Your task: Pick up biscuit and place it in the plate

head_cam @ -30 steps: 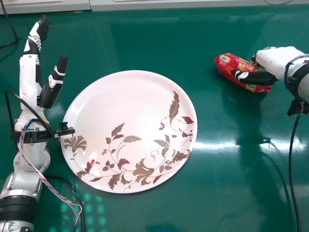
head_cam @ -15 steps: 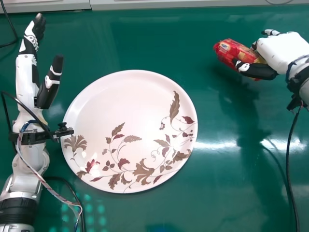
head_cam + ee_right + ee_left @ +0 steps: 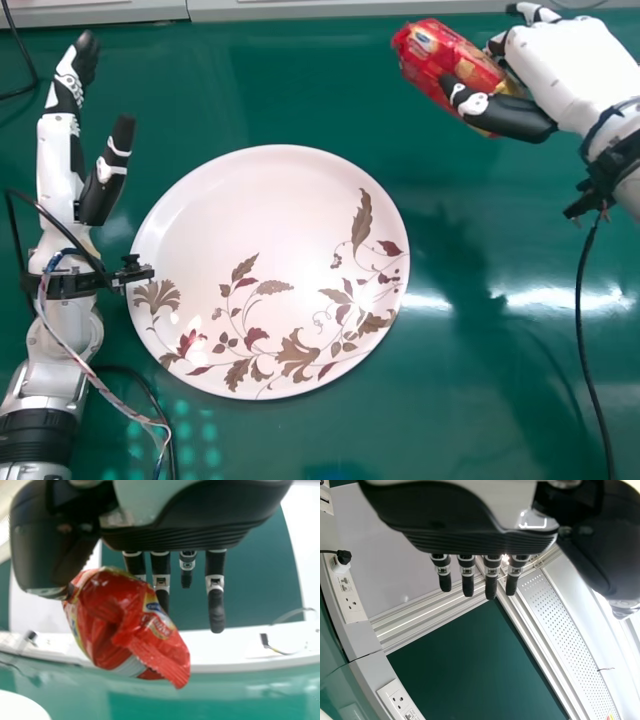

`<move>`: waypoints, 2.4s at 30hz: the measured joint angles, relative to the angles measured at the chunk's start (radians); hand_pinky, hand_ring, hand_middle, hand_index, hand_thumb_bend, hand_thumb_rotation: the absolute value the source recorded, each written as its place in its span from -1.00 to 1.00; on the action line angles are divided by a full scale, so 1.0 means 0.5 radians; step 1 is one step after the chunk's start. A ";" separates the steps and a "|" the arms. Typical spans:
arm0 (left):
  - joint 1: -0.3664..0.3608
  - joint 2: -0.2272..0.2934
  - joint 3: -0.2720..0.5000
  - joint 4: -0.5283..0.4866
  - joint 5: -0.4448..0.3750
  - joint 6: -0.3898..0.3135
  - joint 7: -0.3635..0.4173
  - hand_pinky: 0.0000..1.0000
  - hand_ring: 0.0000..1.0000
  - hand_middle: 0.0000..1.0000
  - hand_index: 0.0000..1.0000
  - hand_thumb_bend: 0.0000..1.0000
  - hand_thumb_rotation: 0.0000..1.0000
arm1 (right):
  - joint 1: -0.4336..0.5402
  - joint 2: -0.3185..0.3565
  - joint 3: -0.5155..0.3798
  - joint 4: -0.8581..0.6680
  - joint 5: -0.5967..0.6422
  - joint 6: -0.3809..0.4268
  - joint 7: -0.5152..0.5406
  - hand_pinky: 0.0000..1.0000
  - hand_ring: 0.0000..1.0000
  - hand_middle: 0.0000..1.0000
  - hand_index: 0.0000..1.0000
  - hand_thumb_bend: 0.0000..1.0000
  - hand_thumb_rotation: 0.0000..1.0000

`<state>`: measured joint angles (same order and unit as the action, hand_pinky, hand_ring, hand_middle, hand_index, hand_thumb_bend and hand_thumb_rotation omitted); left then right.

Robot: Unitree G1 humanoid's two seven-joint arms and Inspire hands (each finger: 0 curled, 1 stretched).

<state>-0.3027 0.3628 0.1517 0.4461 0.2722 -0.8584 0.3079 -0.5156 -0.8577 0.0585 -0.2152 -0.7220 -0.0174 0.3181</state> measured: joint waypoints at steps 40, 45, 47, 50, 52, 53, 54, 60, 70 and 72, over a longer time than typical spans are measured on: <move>-0.038 -0.006 -0.003 0.005 0.043 0.075 -0.001 1.00 1.00 0.97 1.00 1.00 0.92 | 0.064 0.642 0.481 -0.021 0.093 -0.500 0.155 -0.31 -0.12 -0.06 -0.02 0.00 -1.00; -0.035 -0.006 -0.003 -0.003 0.043 0.081 -0.001 1.00 1.00 0.97 1.00 1.00 0.93 | 0.076 0.635 0.480 0.000 0.061 -0.498 0.155 -0.30 -0.14 -0.08 0.00 0.00 -1.00; -0.035 -0.006 -0.003 -0.004 0.043 0.081 -0.001 1.00 1.00 0.96 1.00 1.00 0.94 | 0.076 0.634 0.479 0.001 0.061 -0.500 0.155 -0.27 -0.11 -0.08 -0.01 0.00 -1.00; -0.036 -0.006 -0.003 -0.001 0.043 0.080 0.002 1.00 1.00 0.97 1.00 1.00 0.92 | 0.076 0.627 0.469 0.002 0.090 -0.497 0.178 -0.24 -0.08 0.01 -0.04 0.00 -1.00; -0.037 -0.006 -0.004 0.001 0.041 0.080 0.002 1.00 1.00 0.97 1.00 1.00 0.92 | 0.076 0.619 0.455 -0.011 0.127 -0.477 0.243 -0.14 0.04 0.18 0.16 0.37 -0.56; -0.037 -0.006 -0.004 0.001 0.040 0.080 0.002 1.00 1.00 0.97 1.00 1.00 0.92 | 0.075 0.610 0.450 -0.019 0.142 -0.467 0.280 -0.02 0.20 0.34 0.36 0.64 -0.32; -0.037 -0.006 -0.004 0.001 0.041 0.080 0.002 1.00 1.00 0.98 1.00 1.00 0.93 | 0.075 0.596 0.446 -0.023 0.150 -0.466 0.304 0.09 0.34 0.49 0.53 0.80 -0.13; -0.036 -0.007 -0.004 0.000 0.042 0.080 0.002 1.00 1.00 0.97 1.00 1.00 0.92 | 0.069 0.548 0.408 -0.044 0.174 -0.546 0.305 0.46 0.76 0.89 0.99 1.00 0.33; -0.040 -0.007 -0.007 0.010 0.042 0.079 0.002 1.00 1.00 0.96 1.00 1.00 0.92 | 0.073 0.519 0.318 -0.083 0.161 -0.516 0.288 0.45 0.75 0.88 0.93 1.00 0.50; -0.039 -0.008 -0.007 0.012 0.042 0.079 0.002 1.00 1.00 0.96 1.00 1.00 0.92 | 0.098 0.519 0.261 -0.100 0.164 -0.496 0.264 0.37 0.67 0.82 0.86 1.00 0.41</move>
<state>-0.3222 0.3588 0.1482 0.4520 0.2933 -0.8191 0.3090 -0.4666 -0.5980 0.1889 -0.2649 -0.6401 -0.2654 0.4499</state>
